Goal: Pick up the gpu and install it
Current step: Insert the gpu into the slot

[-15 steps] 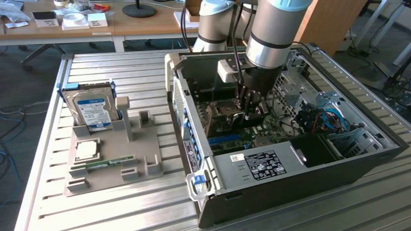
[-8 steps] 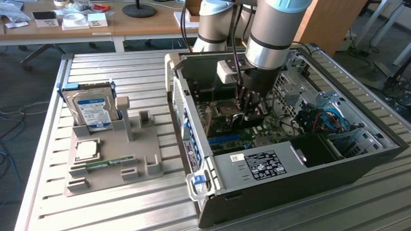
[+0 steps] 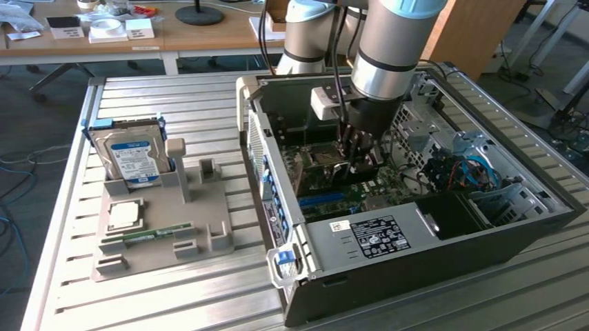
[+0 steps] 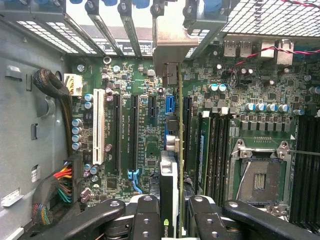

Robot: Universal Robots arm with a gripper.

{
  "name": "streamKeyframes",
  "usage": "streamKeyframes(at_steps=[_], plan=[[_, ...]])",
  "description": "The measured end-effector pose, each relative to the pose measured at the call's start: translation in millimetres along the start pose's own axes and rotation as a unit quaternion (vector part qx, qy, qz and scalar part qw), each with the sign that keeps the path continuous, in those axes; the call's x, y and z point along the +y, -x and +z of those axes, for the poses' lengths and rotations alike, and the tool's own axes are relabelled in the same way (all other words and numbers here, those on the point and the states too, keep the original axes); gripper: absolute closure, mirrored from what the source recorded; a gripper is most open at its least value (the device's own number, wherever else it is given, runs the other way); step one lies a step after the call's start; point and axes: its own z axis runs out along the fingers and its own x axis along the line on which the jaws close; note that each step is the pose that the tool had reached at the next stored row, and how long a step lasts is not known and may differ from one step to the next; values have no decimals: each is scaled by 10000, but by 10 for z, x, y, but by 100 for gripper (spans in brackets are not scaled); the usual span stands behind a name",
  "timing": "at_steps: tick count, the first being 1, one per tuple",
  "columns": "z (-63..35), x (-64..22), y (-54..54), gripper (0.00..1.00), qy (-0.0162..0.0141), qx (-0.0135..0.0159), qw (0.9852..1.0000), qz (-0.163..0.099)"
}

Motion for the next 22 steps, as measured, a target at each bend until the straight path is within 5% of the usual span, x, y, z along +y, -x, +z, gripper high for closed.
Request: streamKeyframes(at_steps=[22], plan=[[47,36,-1,73,-1,0,10000,0]])
